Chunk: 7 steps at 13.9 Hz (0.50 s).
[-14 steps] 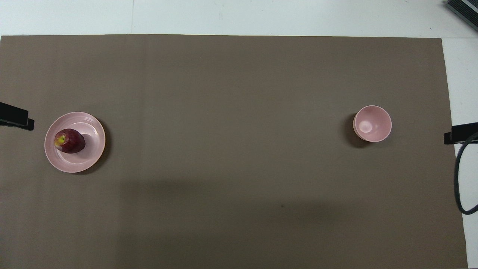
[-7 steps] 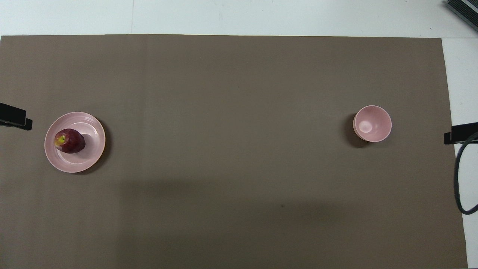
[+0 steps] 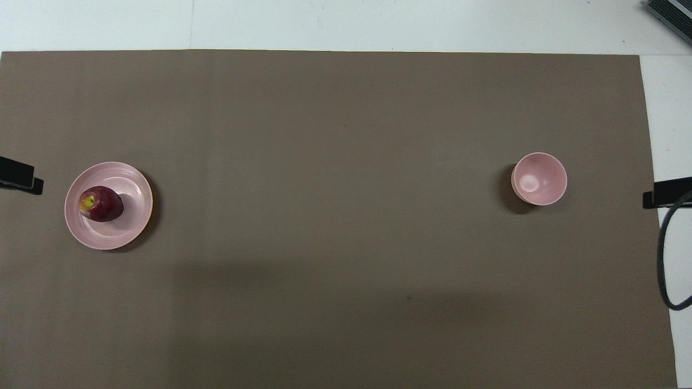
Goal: Move apple from plate to bowl
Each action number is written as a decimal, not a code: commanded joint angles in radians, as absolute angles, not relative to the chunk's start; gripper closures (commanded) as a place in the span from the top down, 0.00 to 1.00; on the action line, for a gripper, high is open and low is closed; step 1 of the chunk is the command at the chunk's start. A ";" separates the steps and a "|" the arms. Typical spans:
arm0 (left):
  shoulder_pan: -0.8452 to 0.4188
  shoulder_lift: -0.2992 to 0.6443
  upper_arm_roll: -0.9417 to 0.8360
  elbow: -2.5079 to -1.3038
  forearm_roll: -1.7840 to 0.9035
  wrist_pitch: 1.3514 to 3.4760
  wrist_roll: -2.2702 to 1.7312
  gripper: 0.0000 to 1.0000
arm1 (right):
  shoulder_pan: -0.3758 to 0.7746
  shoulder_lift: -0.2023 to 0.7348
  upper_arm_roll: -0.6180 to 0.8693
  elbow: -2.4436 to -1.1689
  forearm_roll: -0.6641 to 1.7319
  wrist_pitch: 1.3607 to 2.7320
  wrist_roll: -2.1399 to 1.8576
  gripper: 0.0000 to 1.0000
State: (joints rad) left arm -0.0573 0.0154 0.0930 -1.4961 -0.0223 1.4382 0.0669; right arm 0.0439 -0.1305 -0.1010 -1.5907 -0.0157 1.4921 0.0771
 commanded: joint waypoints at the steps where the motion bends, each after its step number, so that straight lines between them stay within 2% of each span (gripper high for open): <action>1: -0.025 -0.015 0.091 -1.592 -0.015 1.486 0.130 1.00 | 0.037 -0.132 -0.094 -1.588 -0.011 1.488 0.091 1.00; 7: 0.026 -0.038 0.091 -1.820 -0.015 1.711 0.221 1.00 | 0.037 -0.132 -0.094 -1.588 -0.011 1.488 0.091 1.00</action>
State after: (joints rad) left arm 0.0101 0.0099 0.0979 -1.7012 -0.0223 1.6182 0.2014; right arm 0.0439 -0.1305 -0.1010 -1.5907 -0.0157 1.4921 0.0771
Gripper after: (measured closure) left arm 0.000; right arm 0.000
